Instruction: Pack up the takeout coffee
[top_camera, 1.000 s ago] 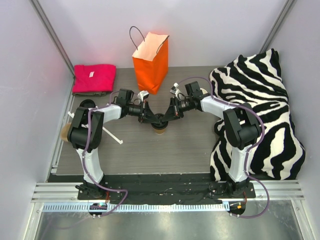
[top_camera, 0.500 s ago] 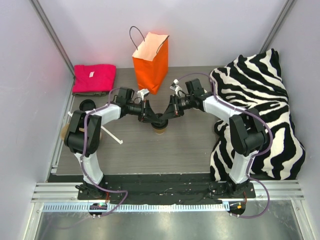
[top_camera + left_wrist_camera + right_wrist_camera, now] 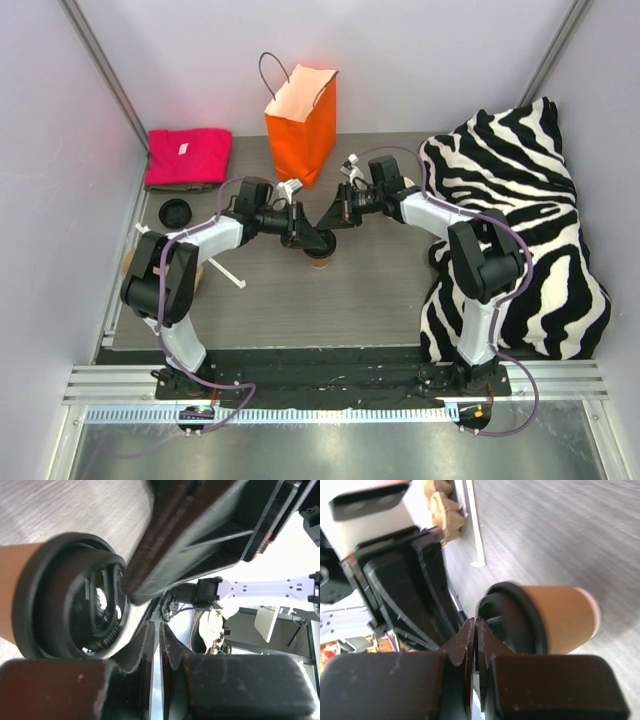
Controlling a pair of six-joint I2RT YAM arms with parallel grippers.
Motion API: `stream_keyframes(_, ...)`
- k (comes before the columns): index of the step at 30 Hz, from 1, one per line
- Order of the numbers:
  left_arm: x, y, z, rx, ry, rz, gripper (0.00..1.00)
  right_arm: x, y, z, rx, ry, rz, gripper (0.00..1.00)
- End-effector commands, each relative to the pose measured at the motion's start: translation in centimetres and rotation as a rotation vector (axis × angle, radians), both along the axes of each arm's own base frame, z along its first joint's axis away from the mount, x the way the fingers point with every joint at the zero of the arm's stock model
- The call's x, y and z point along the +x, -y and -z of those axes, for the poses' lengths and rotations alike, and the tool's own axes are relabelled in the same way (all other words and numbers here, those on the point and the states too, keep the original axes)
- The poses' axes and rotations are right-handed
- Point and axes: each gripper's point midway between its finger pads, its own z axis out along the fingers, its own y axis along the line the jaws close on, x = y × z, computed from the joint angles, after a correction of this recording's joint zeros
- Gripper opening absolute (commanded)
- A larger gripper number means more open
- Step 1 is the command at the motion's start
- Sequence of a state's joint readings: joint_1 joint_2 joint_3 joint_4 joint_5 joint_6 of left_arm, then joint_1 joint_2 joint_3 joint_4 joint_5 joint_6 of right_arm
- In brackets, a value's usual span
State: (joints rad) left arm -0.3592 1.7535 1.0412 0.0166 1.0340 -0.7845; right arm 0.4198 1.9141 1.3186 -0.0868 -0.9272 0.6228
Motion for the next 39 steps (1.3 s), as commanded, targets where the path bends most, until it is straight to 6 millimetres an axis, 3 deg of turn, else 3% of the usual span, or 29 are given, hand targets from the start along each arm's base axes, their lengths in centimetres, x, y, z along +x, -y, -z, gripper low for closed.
stream_keyframes(1,1.2,0.3,1.7,0.034,0.004,-0.044,0.11,1.6,-1.4,0.3,0.032,0.023,0.022,0.08)
stream_keyframes(9,0.6,-1.0,7.3,0.171,-0.105,-0.076,0.05,0.6,-0.6,6.5,-0.082,-0.061,0.032,0.07)
stream_keyframes(12,0.9,-1.6,8.4,0.192,-0.133,-0.092,0.03,0.2,-0.6,7.0,-0.090,-0.073,0.022,0.06)
stream_keyframes(19,1.3,-1.7,7.4,0.149,-0.130,-0.084,0.02,-0.5,-0.5,6.9,-0.075,-0.088,-0.004,0.06)
stream_keyframes(23,1.0,-0.8,3.6,0.023,-0.068,-0.023,0.09,-0.6,-1.0,4.0,-0.007,-0.060,-0.030,0.07)
stream_keyframes(29,0.7,-0.4,-2.5,-0.079,0.042,0.033,0.25,-0.4,-2.4,-4.9,0.199,0.022,-0.061,0.09)
stream_keyframes(33,1.0,-0.5,-3.4,-0.068,0.060,0.007,0.25,-0.3,-2.6,-9.1,0.301,0.048,-0.055,0.10)
stream_keyframes(36,1.6,-0.6,-3.2,-0.055,0.058,-0.024,0.26,0.6,-2.5,-8.5,0.279,0.065,-0.031,0.10)
stream_keyframes(39,2.6,-0.5,-2.9,-0.052,0.049,-0.065,0.27,1.9,-2.3,-6.5,0.200,0.078,-0.017,0.10)
